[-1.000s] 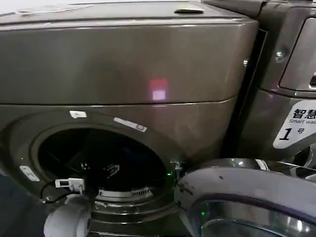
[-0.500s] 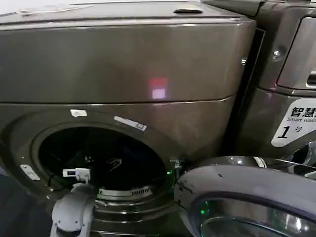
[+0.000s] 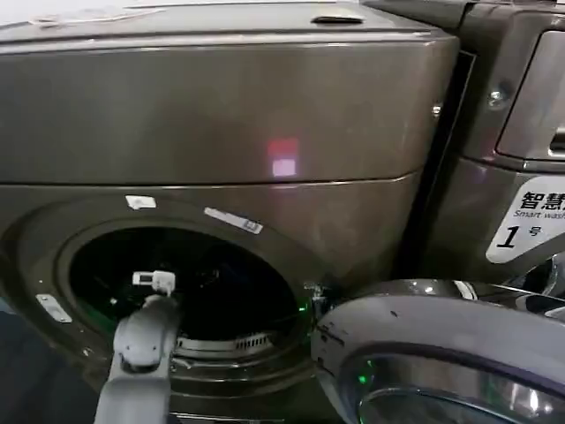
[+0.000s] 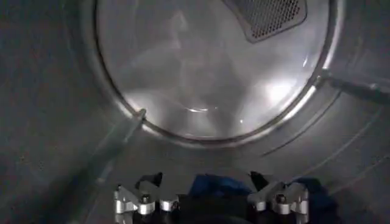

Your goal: Grasp the clothes from the dryer.

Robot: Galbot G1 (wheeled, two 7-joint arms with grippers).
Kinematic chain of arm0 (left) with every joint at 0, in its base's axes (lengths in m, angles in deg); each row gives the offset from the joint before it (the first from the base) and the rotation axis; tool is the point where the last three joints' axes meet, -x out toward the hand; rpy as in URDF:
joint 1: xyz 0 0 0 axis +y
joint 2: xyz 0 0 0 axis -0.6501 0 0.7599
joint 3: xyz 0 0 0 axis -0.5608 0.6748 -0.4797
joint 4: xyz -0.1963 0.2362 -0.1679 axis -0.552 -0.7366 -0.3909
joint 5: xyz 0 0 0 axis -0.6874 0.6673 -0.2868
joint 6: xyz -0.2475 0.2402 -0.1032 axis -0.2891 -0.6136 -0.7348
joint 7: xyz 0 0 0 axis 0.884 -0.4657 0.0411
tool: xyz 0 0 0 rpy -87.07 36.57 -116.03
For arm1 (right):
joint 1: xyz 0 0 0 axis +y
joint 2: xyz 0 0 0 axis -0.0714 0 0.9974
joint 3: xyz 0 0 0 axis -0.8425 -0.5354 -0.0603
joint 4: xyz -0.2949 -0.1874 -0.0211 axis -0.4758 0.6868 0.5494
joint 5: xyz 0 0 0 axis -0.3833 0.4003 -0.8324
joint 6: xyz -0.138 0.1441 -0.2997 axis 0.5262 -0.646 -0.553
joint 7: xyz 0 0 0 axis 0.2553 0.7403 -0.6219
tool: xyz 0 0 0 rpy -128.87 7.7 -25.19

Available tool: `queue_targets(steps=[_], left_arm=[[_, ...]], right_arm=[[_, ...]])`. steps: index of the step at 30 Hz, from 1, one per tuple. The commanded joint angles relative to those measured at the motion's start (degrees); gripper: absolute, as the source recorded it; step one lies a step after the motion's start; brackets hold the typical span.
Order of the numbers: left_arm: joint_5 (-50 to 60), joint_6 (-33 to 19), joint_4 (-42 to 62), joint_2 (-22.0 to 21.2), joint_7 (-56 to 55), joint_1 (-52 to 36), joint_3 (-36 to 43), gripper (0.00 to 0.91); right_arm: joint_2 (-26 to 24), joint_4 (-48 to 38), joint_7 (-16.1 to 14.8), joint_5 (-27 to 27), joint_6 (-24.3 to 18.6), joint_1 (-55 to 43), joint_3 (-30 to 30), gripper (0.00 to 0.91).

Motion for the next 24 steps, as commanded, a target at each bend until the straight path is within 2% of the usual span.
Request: queue_targets(steps=[1,5,6,7,9,13,16,20,24], left_arm=[[18.28,-1.45,17.15,0.86,12.53,-12.34,0.58,0.907],[37.1,-9.88,21.42,2.38,25.78,-14.22,1.58,0.907],[46.25,-21.9,22.28,3.28,33.14,-14.46,1.43,0.907],[47.85,-23.37,22.33,3.33,34.48,-14.61,1.37,0.907],[53.67,-33.06,23.98,3.53,41.83,-16.15,1.05,0.907],[57.44,-37.49,26.43,3.36,49.86,-18.96,1.3,0.907],[65.99,-47.82,29.39,2.95,54.74,-22.37,1.06,0.907],[69.46,-54.54,33.59,3.46,60.41,-26.85,2.32,0.907],[67.46,-57.05,38.12,3.93,65.02,-30.54,4.72,0.907]], right_arm=[[0.06,-0.09,-0.05,0.05,-0.1,0.26,0.09,0.907],[0.25,-0.11,-0.23,0.06,-0.19,0.68,0.18,0.907],[0.29,-0.1,-0.33,0.06,-0.29,0.9,0.18,0.907],[0.29,-0.11,-0.37,0.05,-0.36,0.99,0.19,0.907],[0.3,-0.16,-0.38,0.01,-0.56,1.33,0.26,0.907],[0.73,-0.04,-0.51,-0.24,-0.85,1.35,-0.2,0.907],[0.78,0.15,-0.74,-1.08,-0.89,1.11,-0.66,0.907],[0.18,-0.02,-0.7,-1.18,-0.87,1.0,-0.91,0.907],[0.16,-0.27,-0.73,-1.41,-1.17,0.94,-1.17,0.907]])
